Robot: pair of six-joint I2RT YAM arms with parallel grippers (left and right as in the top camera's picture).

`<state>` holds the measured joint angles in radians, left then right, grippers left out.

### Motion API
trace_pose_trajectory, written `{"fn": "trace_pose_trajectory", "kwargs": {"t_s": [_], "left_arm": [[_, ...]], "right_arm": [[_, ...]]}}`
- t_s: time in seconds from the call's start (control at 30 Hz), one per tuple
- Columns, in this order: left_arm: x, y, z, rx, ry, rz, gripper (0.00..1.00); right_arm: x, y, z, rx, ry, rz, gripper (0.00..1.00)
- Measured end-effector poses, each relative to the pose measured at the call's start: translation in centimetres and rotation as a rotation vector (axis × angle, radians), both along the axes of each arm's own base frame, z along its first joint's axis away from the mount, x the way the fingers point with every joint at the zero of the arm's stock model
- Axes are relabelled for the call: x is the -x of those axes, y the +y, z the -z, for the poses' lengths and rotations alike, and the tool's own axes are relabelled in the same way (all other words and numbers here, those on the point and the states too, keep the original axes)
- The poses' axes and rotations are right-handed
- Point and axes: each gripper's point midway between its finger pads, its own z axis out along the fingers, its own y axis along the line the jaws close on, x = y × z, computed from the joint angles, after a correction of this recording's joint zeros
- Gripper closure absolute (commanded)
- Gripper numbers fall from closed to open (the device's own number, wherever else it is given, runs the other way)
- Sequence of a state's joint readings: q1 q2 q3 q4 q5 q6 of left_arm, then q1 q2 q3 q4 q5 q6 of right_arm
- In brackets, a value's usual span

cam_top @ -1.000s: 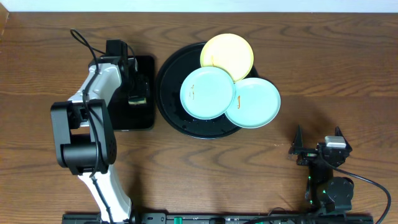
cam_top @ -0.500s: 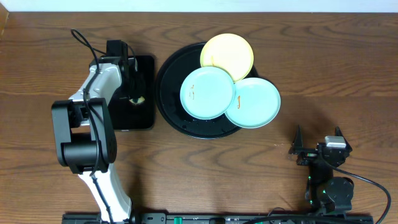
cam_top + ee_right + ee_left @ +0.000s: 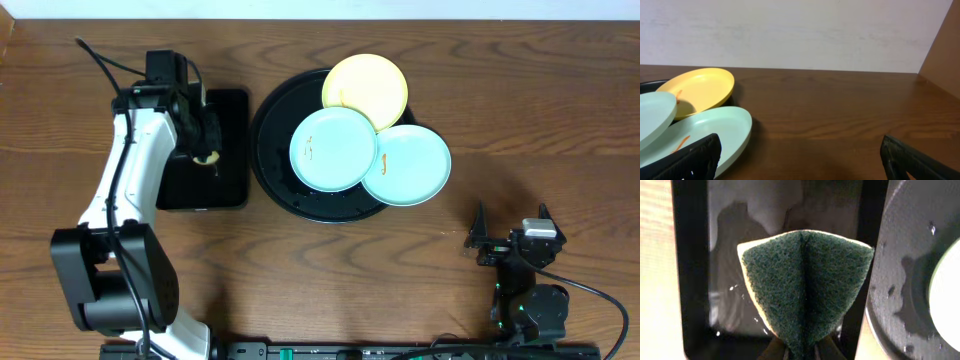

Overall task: Clean dirty plates on tray and stack at the side
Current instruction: 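Lift the sponge with the left gripper and hold it above the tray, then reach right gripper to the pale green plates and grasp a plate rim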

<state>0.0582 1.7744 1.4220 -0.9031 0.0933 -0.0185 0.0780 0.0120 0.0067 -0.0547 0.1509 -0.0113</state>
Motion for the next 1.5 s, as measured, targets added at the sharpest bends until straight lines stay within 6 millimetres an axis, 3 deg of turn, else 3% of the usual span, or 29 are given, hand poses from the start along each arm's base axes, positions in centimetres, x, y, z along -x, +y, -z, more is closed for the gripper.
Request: {"fn": "trace_pose_trajectory", "kwargs": {"t_s": [0.1, 1.07, 1.43, 1.5], "left_arm": [[0.9, 0.0, 0.3, 0.000, 0.040, -0.001, 0.92], [2.8, -0.7, 0.7, 0.038, 0.117, -0.010, 0.92], [2.7, -1.7, 0.6, 0.099, 0.114, 0.001, 0.92], [2.7, -1.7, 0.6, 0.101, 0.112, 0.001, 0.92]], "right_arm": [[0.0, 0.0, 0.0, 0.000, 0.000, 0.000, 0.01], [0.0, 0.0, 0.0, -0.002, 0.000, -0.003, 0.01], [0.4, 1.8, 0.4, -0.106, 0.062, -0.095, 0.01], [0.8, 2.2, -0.7, -0.144, 0.085, -0.114, 0.01]]}}
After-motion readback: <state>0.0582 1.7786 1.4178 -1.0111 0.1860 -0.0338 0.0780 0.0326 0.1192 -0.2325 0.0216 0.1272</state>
